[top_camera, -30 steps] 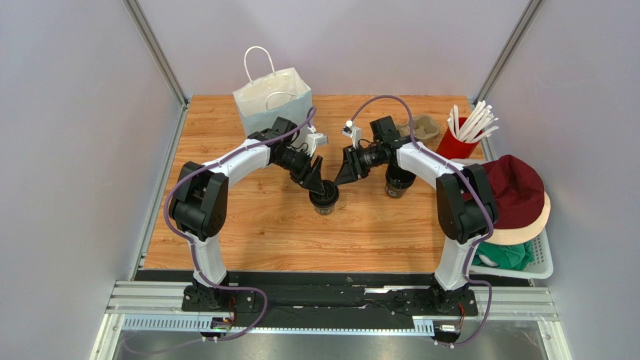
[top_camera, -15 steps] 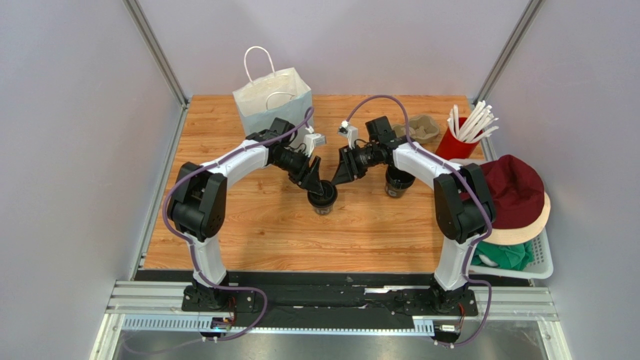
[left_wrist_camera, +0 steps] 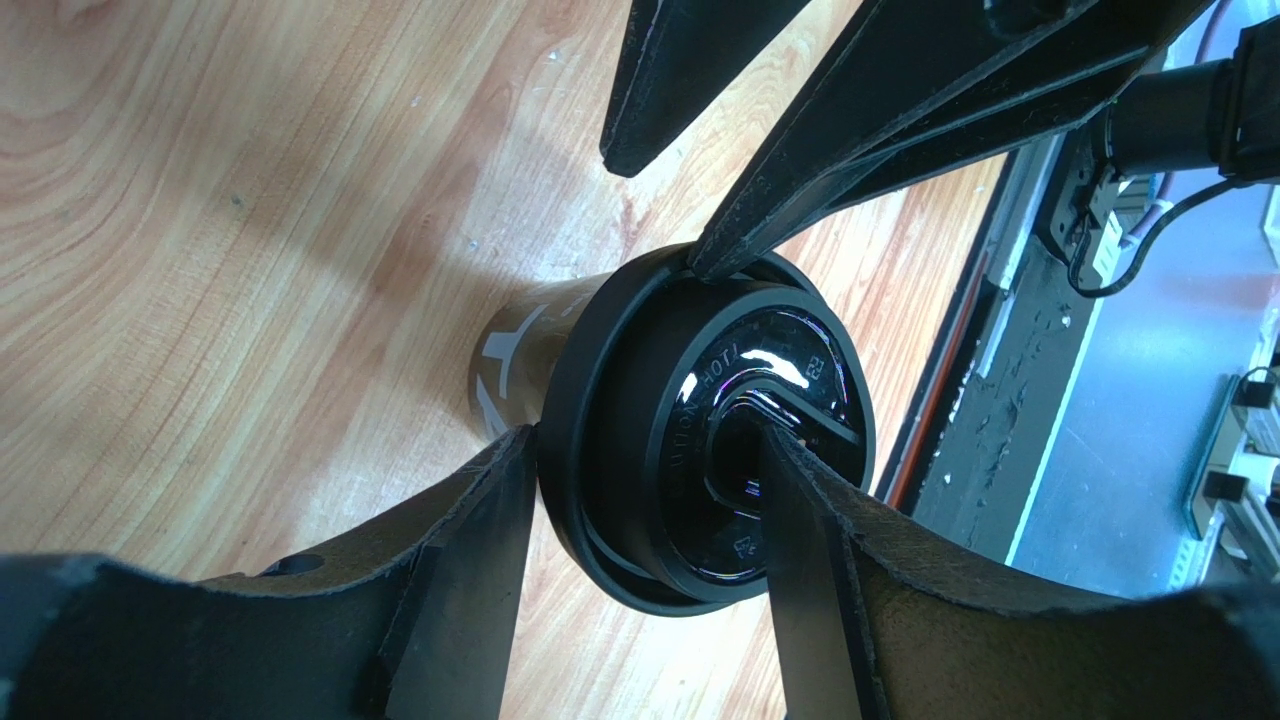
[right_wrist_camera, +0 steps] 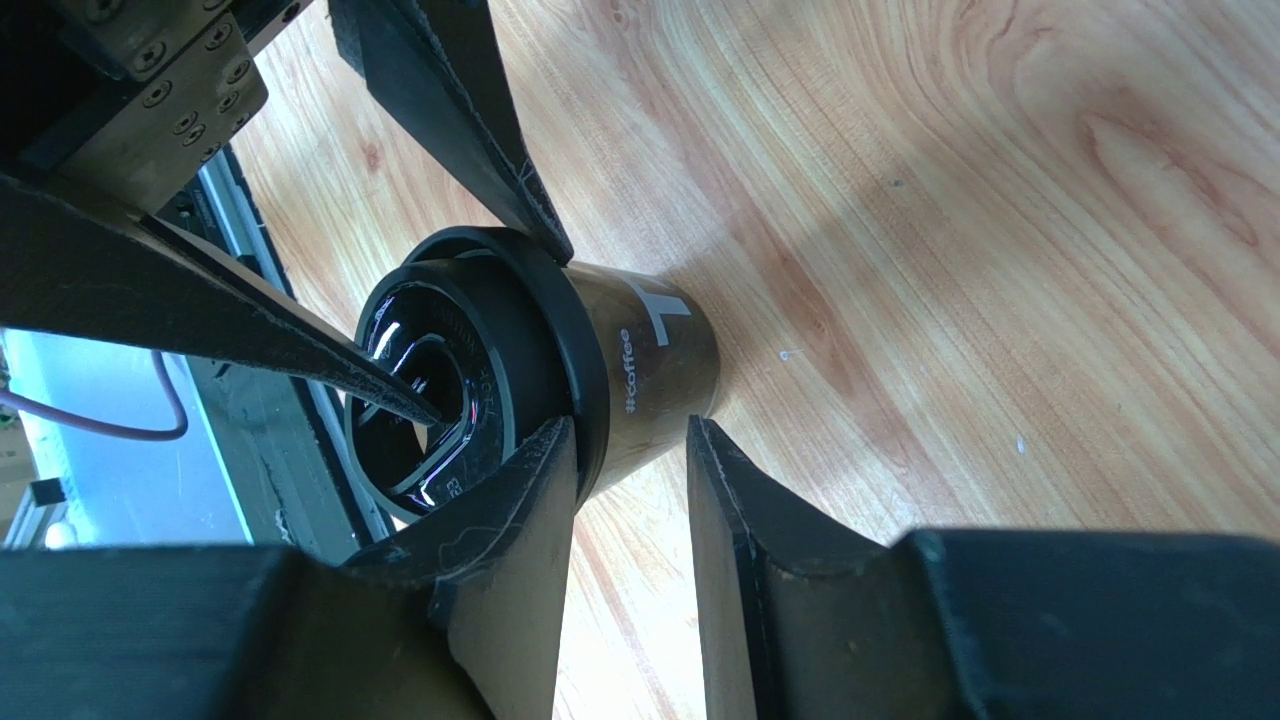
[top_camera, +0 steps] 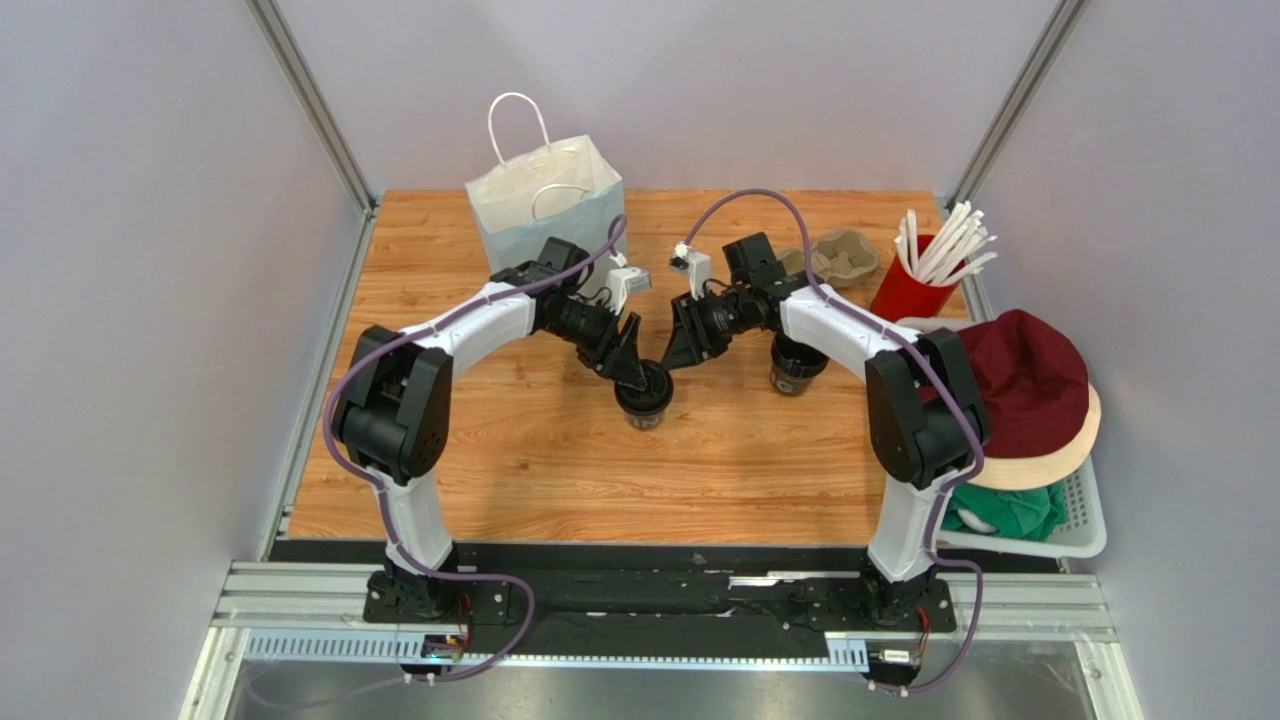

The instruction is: Pack the takeout coffee

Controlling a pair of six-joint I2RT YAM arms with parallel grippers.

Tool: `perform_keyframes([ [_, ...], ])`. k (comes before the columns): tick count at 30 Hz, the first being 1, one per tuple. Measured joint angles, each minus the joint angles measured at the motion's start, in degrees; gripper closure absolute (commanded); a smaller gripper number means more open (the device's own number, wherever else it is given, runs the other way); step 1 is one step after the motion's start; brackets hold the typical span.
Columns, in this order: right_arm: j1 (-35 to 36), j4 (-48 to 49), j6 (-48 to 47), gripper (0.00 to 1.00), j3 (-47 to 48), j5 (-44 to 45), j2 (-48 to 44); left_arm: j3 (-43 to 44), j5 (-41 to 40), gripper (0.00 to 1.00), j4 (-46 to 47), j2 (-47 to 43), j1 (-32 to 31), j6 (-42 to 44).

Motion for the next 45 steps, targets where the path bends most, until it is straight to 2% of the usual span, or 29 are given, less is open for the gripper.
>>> perform_keyframes([
  [9,1.84,-1.68,-0.74,0.63,1.79,4.96,-0.09,-0.26,-0.28,0.38,0.48,-0.24,0.11,0.00],
  [18,2.86,-3.32,-2.10,0.53,1.92,8.81,-1.99,-0.50,-0.39,0.38,0.55,-0.50,0.09,0.04],
  [31,2.84,-5.29,-3.06,0.48,1.86,5.46,-8.72,-0.74,-0.46,0.38,0.87,-0.68,0.09,-0.02],
  [45,2.56,-5.11,-0.09,0.48,5.35,3.08,0.90,-0.74,-0.42,0.38,0.90,-0.68,0.28,-0.04],
])
